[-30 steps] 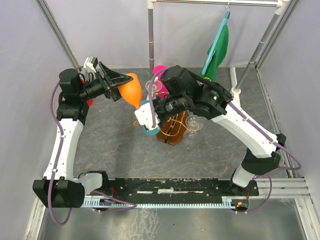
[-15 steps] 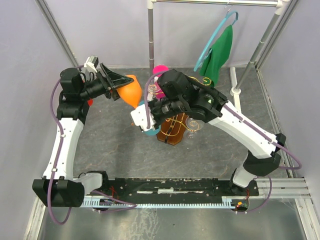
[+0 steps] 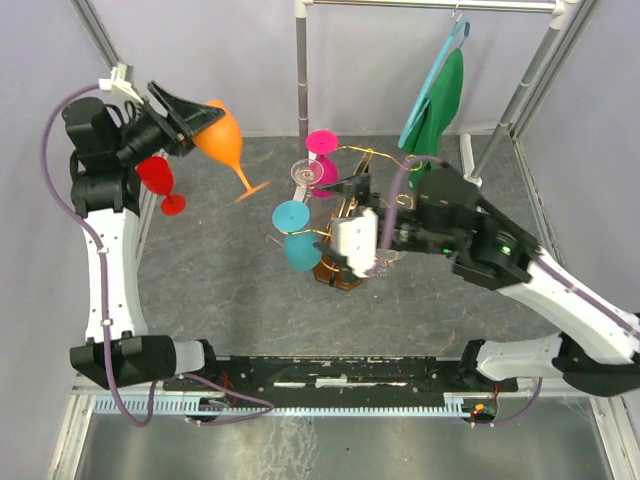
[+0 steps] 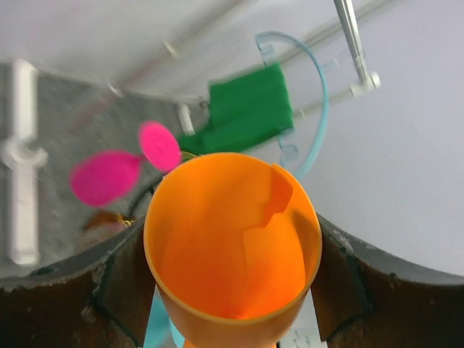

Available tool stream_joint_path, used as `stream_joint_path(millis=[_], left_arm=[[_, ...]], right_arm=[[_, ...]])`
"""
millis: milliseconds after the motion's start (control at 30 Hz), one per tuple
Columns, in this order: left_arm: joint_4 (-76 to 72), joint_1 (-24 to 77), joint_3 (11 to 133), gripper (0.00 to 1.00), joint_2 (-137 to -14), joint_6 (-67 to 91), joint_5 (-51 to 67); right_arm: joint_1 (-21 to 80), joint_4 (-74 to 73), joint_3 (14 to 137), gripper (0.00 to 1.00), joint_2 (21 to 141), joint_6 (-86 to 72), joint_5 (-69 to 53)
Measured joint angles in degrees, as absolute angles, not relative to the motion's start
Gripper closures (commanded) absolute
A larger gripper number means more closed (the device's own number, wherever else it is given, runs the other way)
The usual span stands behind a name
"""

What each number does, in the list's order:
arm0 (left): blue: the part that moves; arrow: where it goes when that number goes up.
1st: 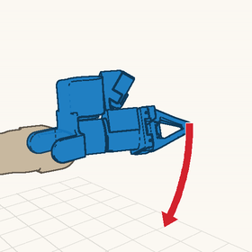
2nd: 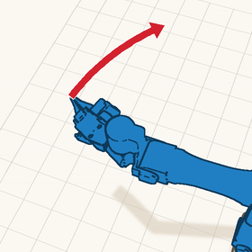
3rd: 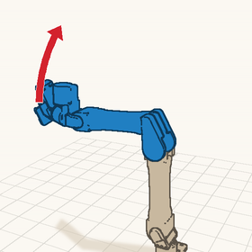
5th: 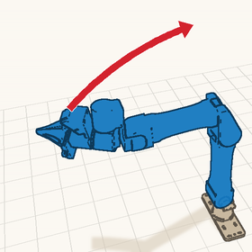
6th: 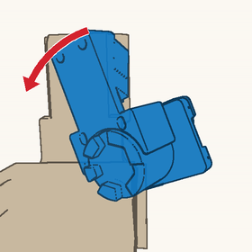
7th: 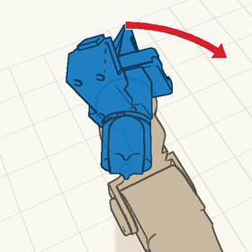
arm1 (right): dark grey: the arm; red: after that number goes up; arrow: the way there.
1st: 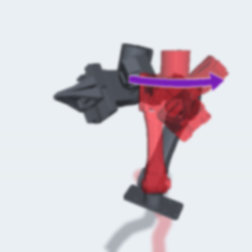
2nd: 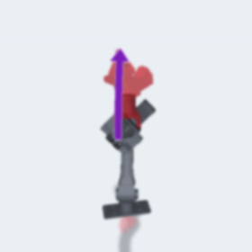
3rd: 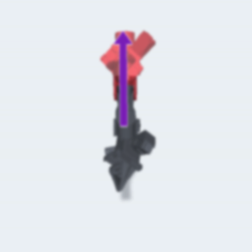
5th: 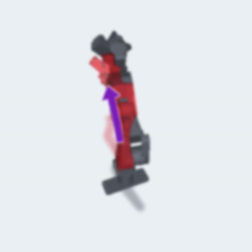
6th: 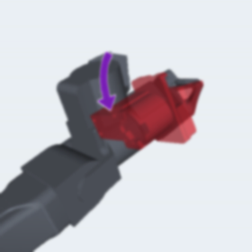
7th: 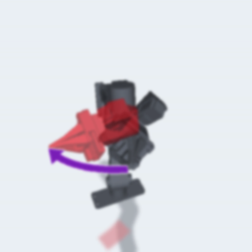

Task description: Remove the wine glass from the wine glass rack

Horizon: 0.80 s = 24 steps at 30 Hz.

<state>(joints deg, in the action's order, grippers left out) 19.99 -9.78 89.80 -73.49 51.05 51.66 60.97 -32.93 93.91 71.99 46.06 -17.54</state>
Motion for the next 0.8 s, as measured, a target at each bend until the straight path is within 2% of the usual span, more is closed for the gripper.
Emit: stream_joint_path(millis=[167, 333, 600, 800], left_arm=[[21.8, -11.3, 95.3, 0.21, -77.6, 43.6, 41.5], [21.6, -9.6, 95.2, 0.21, -79.8, 34.9, 31.7], [12.5, 2.4, 83.4, 0.19, -80.3, 20.5, 10.5], [0.4, 6.2, 74.8, 0.17, -85.4, 15.3, -4.4]], right_arm=[[61.0, -26.7, 86.5, 0.01, 61.7, 43.1, -15.3], [61.0, -23.3, 81.2, 0.01, 57.5, 40.0, -14.3], [61.0, -22.3, 76.7, 0.00, 56.7, 36.9, -13.0], [61.0, -22.3, 73.8, 0.01, 53.7, 34.8, -12.4]])
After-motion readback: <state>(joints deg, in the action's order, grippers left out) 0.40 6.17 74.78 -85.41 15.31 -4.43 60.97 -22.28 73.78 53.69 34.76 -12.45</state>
